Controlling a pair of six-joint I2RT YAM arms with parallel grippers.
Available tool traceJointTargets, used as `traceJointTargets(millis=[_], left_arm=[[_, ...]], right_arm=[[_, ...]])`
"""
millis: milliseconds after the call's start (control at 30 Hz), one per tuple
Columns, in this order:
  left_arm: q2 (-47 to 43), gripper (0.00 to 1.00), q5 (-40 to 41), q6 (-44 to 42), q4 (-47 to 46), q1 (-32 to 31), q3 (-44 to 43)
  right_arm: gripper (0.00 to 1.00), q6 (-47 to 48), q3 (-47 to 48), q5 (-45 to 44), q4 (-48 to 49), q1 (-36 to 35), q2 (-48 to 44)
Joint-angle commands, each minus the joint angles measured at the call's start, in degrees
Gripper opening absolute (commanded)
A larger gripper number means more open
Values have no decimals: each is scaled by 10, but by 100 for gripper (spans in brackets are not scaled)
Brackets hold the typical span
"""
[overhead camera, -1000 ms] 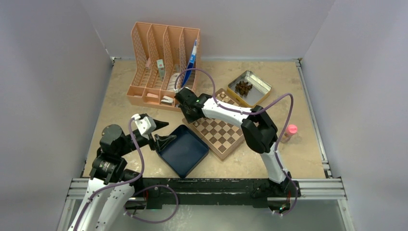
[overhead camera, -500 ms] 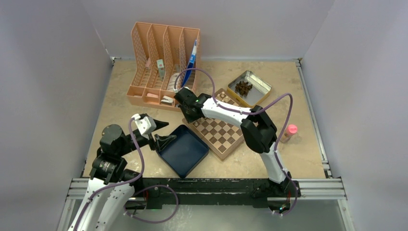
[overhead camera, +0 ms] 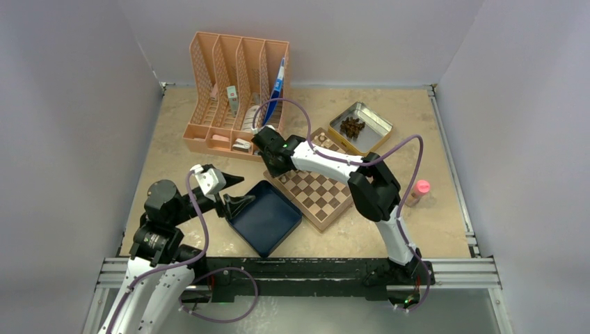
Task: Set up the chess pieces on the board
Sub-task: Place the chess piece on the chessboard.
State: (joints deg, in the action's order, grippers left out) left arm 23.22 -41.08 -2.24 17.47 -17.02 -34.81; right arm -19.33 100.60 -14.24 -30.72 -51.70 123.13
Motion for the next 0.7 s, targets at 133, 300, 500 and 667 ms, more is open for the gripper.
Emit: traceJointTargets(millis=[133,300,500,667], left_arm=[[-5,58,-6,-11,-15,-1,-4],[-9,58,-10,-14,-15,-1,-3],[-11,58,-8,-13,-16,-1,-2],[-6,58,-9,-15,-13,-1,-3]], right_arm=[[26,8,10,0,-10,3,-8],[29,6,14,3,-6,3,-17],[32,5,22,-7,-14,3,-28],[33,1,8,-13,2,3,-48]])
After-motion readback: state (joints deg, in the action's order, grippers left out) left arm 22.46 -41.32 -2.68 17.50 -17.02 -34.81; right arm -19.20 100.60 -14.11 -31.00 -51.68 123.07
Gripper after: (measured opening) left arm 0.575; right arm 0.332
